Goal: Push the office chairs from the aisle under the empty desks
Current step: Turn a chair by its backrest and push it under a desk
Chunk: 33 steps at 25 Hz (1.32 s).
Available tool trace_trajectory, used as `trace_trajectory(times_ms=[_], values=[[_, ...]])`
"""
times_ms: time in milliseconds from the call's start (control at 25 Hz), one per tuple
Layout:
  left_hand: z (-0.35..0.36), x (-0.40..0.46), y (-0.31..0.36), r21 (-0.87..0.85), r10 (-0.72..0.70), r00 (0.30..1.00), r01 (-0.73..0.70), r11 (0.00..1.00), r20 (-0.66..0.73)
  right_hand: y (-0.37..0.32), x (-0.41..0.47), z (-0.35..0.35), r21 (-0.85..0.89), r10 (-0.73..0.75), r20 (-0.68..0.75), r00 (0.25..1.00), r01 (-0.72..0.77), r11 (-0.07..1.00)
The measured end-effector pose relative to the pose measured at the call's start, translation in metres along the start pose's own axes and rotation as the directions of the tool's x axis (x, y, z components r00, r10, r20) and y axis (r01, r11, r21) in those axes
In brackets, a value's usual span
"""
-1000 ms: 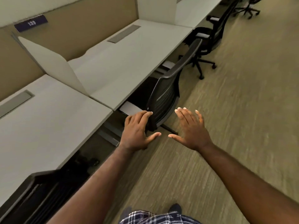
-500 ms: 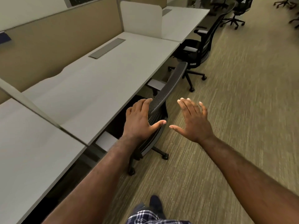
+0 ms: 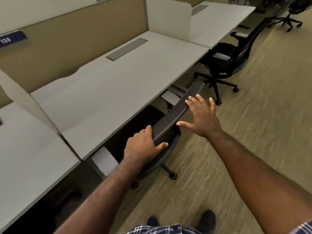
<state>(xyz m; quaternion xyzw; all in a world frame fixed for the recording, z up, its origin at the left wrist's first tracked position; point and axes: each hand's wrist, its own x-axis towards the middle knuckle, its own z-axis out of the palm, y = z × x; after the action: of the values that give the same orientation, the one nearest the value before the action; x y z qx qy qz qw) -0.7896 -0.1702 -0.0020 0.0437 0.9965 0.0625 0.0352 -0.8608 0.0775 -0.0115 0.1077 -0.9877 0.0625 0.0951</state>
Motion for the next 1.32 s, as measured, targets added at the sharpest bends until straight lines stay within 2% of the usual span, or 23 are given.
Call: trace_trajectory(times_ms=[80,200,400,480,720,960,1320], values=[[-0.001,0.002,0.014,0.016,-0.135,0.991,0.135,0.991,-0.021,0.02,0.023,0.005,0.011,-0.109,0.032,0.994,0.108,0.994],[0.0,0.003,0.034,0.05,-0.285,0.951,0.293,0.955,-0.122,0.043,0.054,0.008,0.026,-0.312,0.059,0.948,0.311,0.95],[-0.006,0.006,0.047,-0.011,-0.402,0.893,0.408,0.913,-0.2,0.051,0.109,-0.005,0.012,-0.512,0.141,0.848,0.515,0.857],[-0.011,0.014,0.048,-0.017,-0.425,0.881,0.431,0.902,-0.208,0.053,0.12,-0.006,0.02,-0.53,0.138,0.837,0.533,0.846],[-0.022,0.043,0.043,0.039,-0.438,0.873,0.456,0.889,-0.214,0.07,0.14,0.005,0.095,-0.557,0.004,0.83,0.555,0.827],[-0.016,0.075,0.042,0.086,-0.388,0.884,0.421,0.903,-0.262,0.085,0.166,0.017,0.092,-0.543,-0.077,0.836,0.548,0.831],[-0.015,0.133,0.052,0.047,-0.366,0.884,0.396,0.917,-0.292,0.113,0.217,0.025,0.054,-0.541,-0.065,0.839,0.544,0.837]])
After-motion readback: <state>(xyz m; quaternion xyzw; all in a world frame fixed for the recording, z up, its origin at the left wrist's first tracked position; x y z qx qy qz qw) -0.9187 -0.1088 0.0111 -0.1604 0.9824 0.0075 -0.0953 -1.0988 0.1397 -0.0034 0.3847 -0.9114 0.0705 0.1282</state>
